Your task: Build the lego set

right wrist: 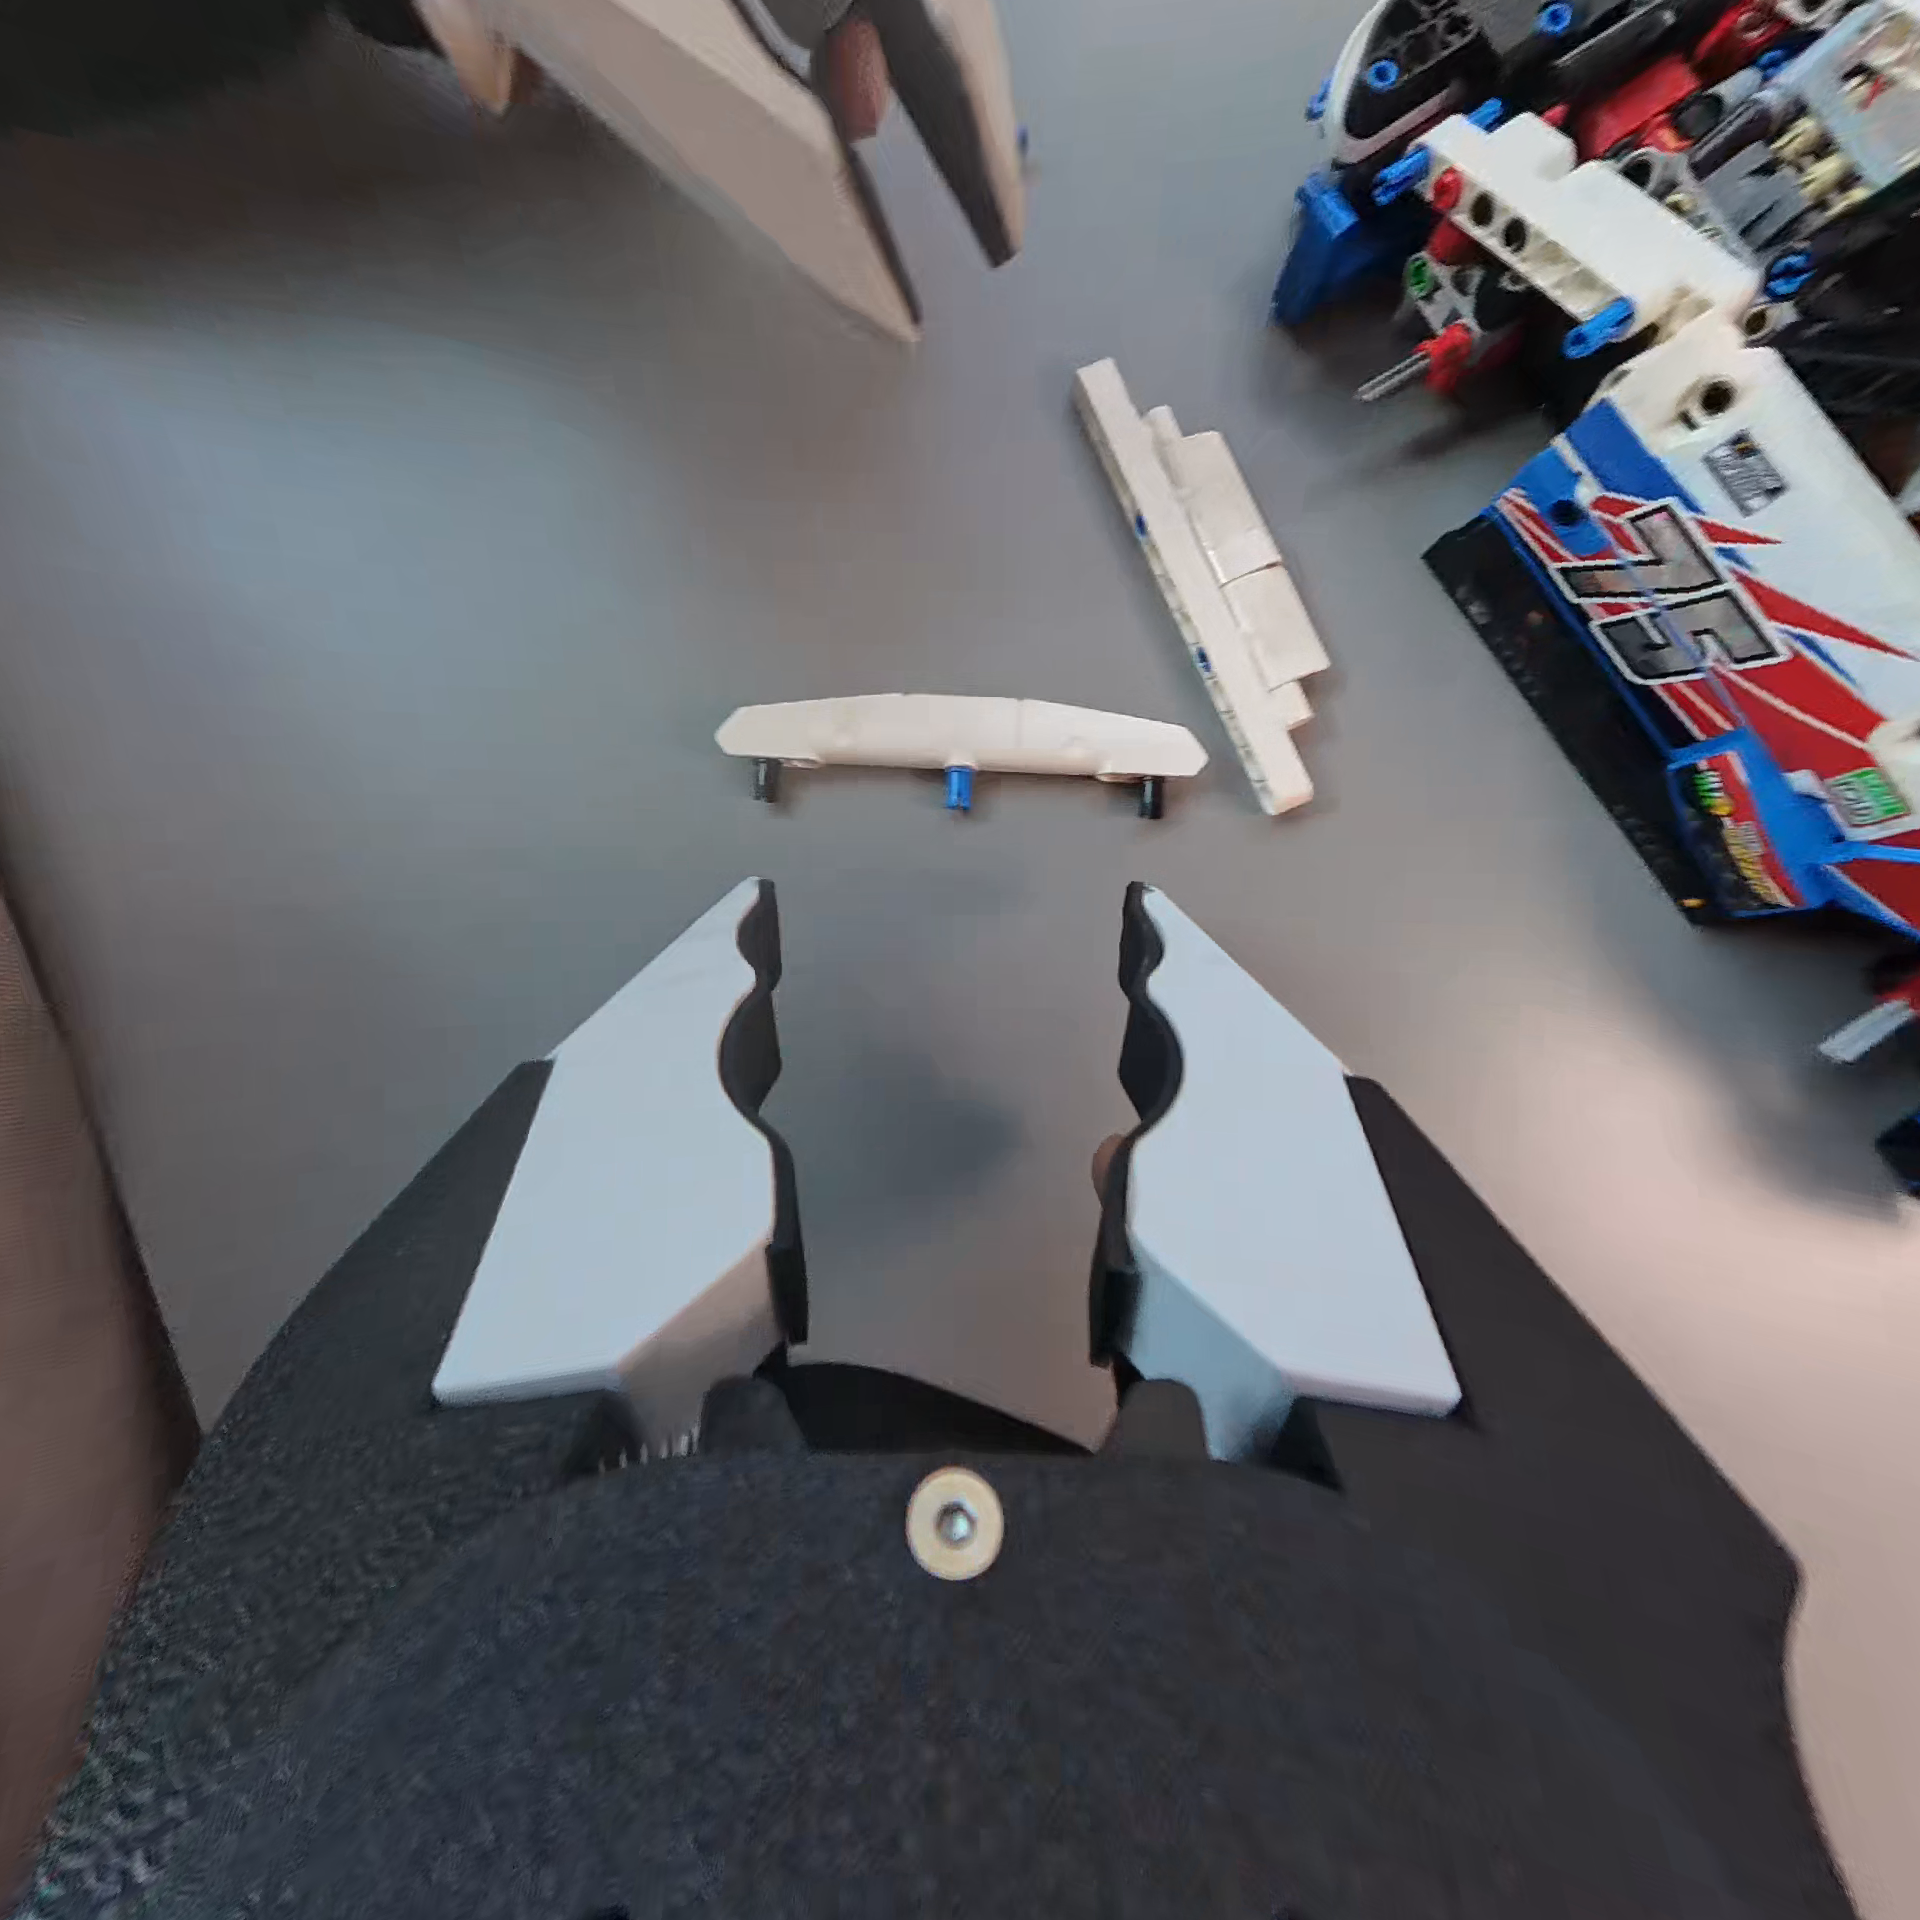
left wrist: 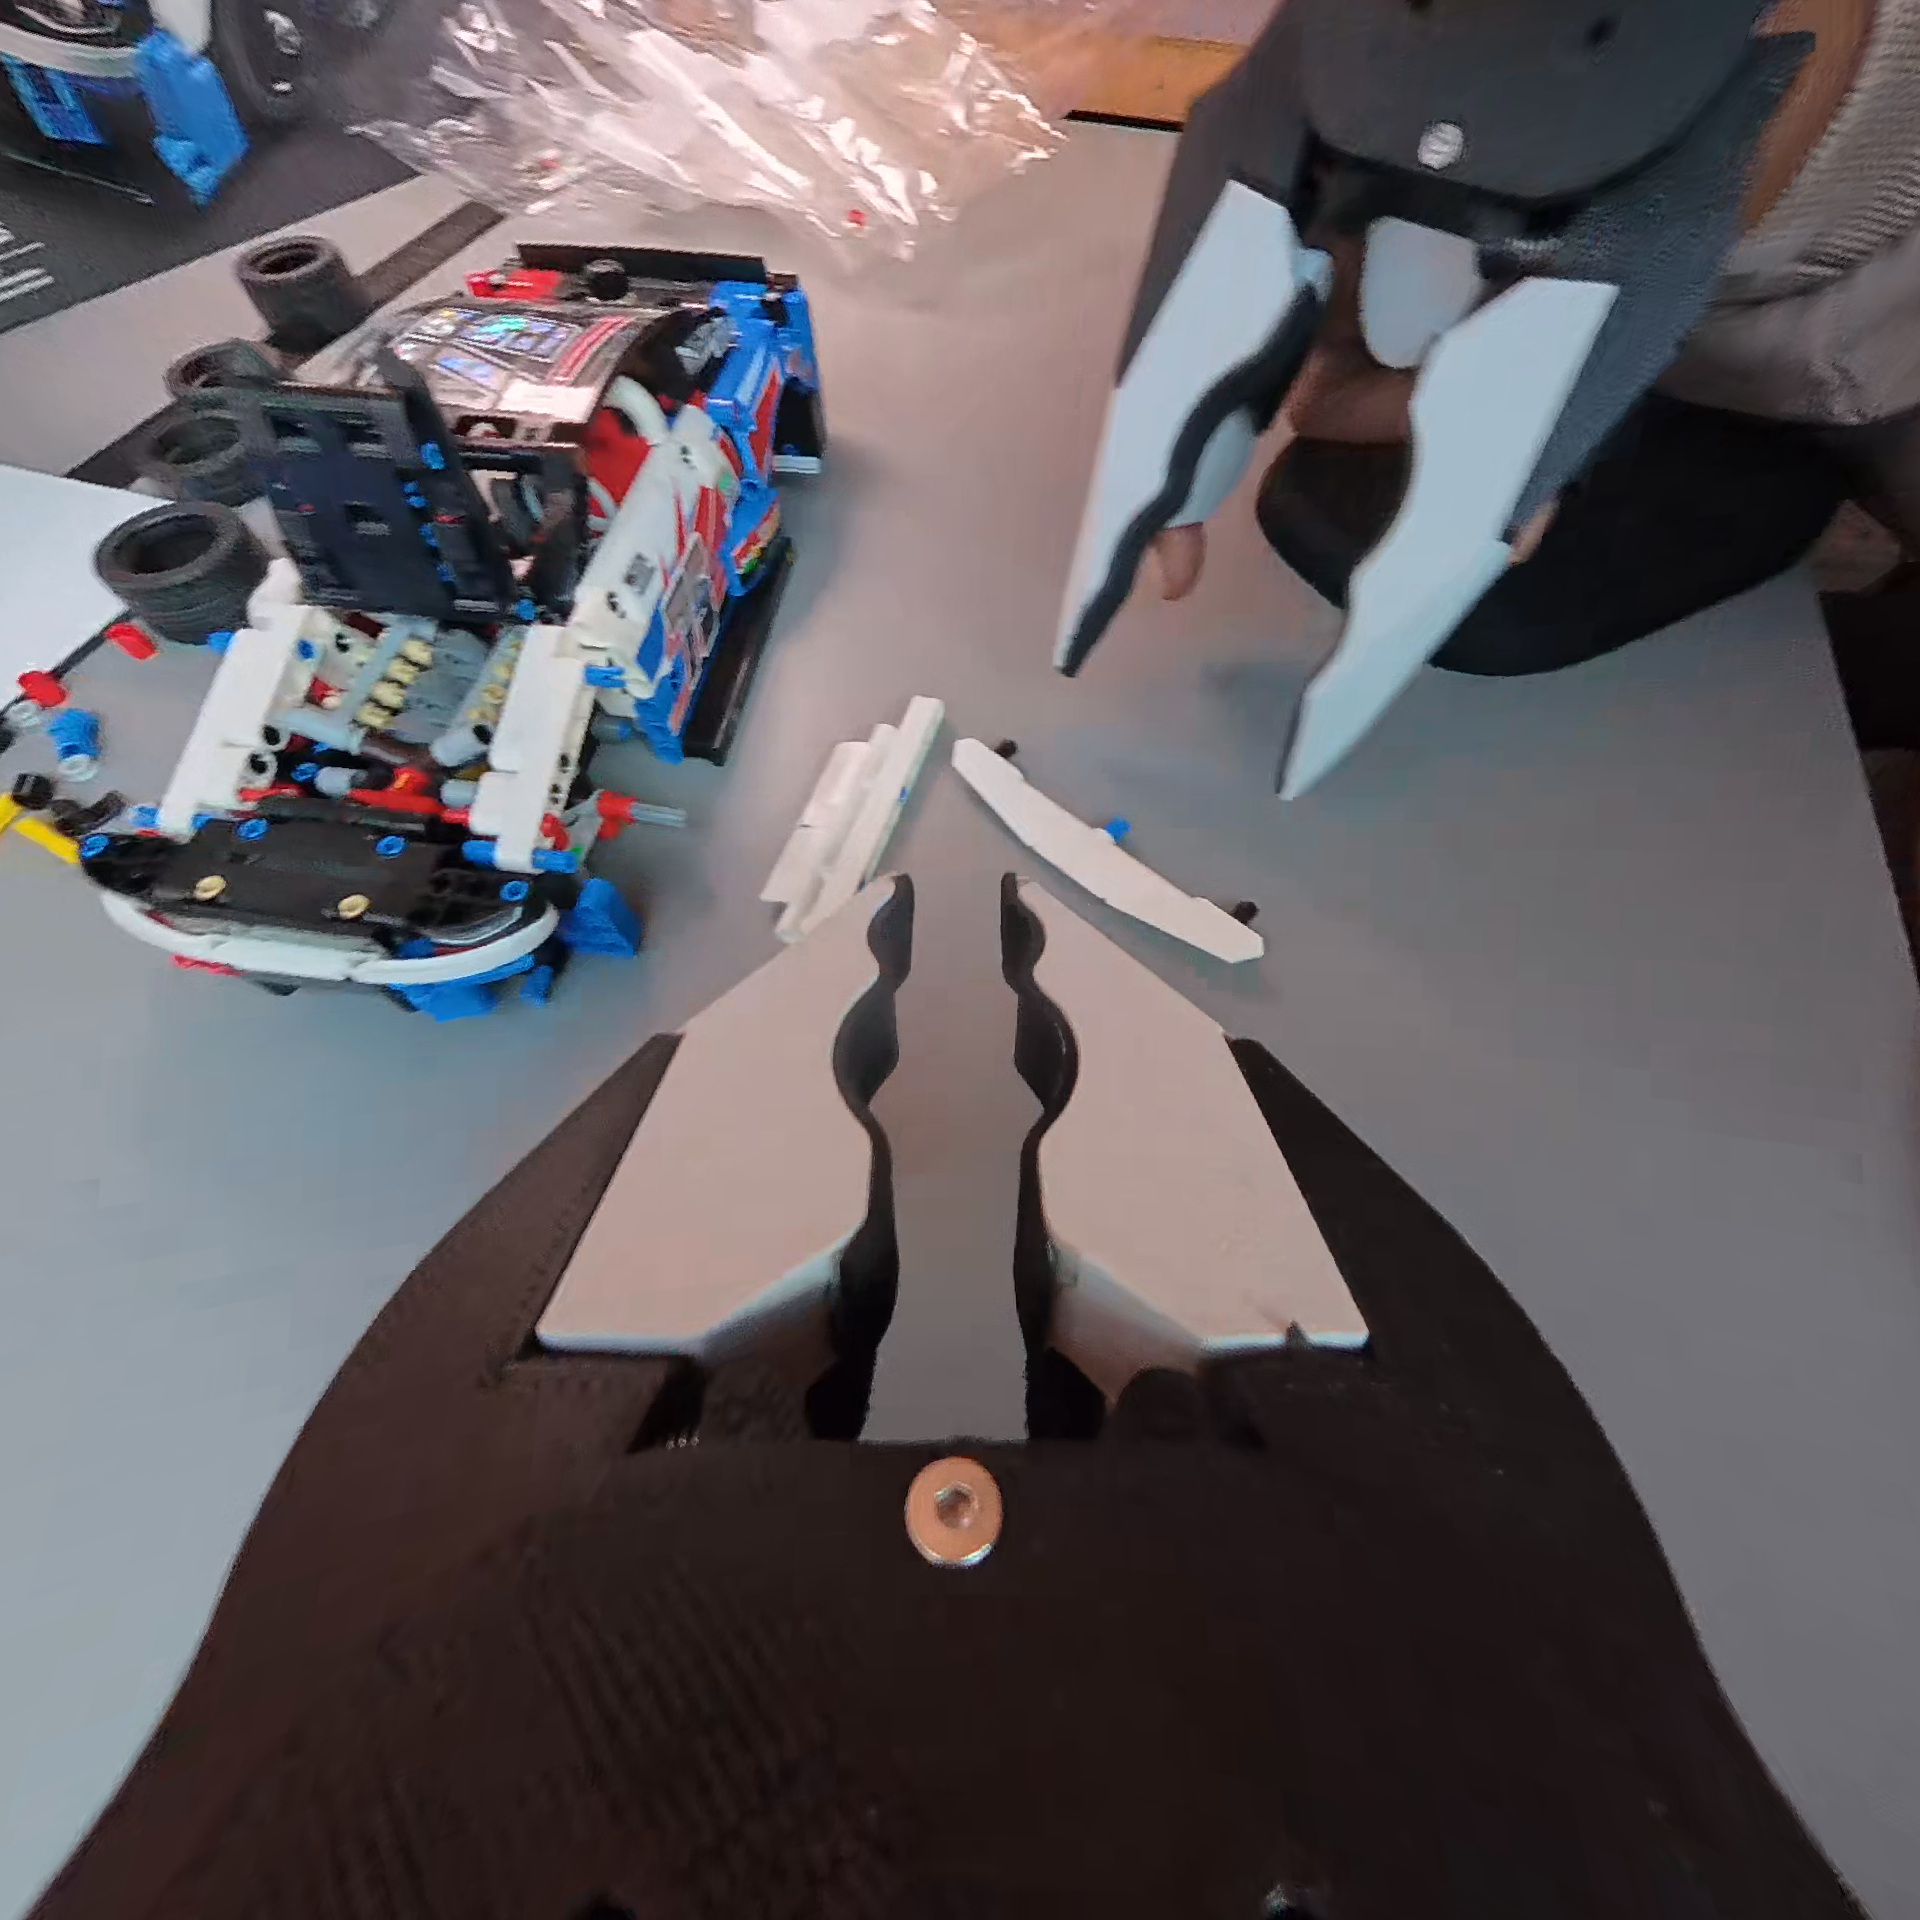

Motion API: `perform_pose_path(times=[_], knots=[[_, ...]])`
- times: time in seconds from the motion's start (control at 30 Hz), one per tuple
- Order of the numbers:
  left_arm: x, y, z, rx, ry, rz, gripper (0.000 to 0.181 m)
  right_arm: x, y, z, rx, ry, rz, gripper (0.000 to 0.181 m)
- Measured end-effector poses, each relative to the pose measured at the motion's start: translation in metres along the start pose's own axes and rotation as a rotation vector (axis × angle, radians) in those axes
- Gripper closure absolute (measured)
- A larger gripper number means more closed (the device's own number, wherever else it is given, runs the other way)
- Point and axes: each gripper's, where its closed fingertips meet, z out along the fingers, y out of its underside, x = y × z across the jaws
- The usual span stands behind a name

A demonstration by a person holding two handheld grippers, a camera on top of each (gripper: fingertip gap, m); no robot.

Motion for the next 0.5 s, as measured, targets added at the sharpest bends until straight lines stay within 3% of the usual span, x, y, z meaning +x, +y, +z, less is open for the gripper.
perform_pose_path(times=[0.3, 0.5], knots=[[-0.011, 0.0, -0.002, 0.0, -0.072, -0.012, 0.169, -0.01, -0.015, 0.03, -0.088, -0.037, 0.04, 0.107], [-0.016, 0.003, -0.004, -0.01, -0.094, -0.002, 0.171, -0.009, -0.024, 0.04, -0.206, -0.127, -0.216, 0.126]])
